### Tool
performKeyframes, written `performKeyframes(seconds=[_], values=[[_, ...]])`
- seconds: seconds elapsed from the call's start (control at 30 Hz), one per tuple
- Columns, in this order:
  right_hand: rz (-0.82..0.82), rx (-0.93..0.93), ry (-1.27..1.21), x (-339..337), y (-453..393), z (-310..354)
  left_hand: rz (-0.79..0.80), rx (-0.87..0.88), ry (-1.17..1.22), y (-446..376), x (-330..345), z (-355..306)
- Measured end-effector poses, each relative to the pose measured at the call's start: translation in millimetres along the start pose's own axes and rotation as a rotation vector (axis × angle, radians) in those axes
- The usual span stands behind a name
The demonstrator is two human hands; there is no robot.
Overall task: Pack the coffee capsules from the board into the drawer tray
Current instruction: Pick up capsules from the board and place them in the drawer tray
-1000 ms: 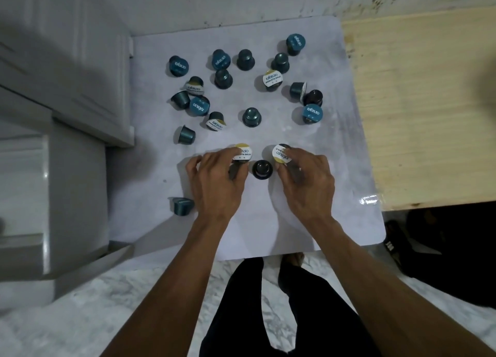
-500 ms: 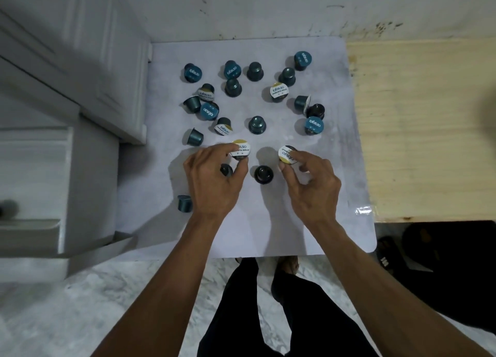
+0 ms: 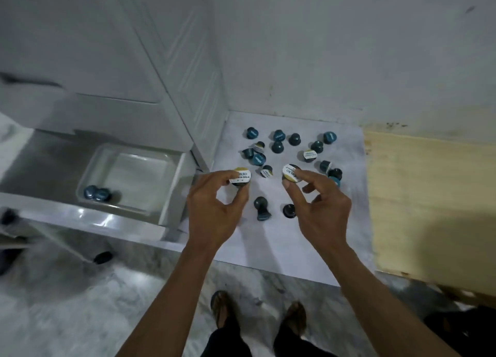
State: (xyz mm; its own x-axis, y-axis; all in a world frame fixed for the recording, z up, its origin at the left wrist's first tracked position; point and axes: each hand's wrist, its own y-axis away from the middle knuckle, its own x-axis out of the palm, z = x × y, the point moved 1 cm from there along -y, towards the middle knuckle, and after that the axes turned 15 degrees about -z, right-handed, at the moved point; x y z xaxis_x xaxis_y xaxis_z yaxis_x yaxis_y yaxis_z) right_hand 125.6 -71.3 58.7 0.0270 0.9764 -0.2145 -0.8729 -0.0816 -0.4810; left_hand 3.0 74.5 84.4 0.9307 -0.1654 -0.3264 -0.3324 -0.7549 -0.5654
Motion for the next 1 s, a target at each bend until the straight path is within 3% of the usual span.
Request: performKeyframes(seconds=[0.2,0.5,0.67,0.83,1.0], values=[[0.068,-0.038,-0.086,53.9,17.3,55.5,-0.073,0.036,-0.123,-44.7,-77.5,28.7],[0.095,-0.030,-0.108,180.6,101.5,127.0,0.010,0.013,-0.152,-114.0,-203.5,143.3],[0.139,0.022,-0.046,237.3,135.5,158.6,0.166,-0.060,-0.207,-156.2,-243.3,200.4],[0.224,0.035,0.033,275.8,145.5,155.0,0.317,-0.075,-0.198,-178.6,-234.2,243.1],[0.431,0.022,0.215,313.0,142.1,126.7,0.547,-0.058,-0.315,-189.8,-213.2,284.1]])
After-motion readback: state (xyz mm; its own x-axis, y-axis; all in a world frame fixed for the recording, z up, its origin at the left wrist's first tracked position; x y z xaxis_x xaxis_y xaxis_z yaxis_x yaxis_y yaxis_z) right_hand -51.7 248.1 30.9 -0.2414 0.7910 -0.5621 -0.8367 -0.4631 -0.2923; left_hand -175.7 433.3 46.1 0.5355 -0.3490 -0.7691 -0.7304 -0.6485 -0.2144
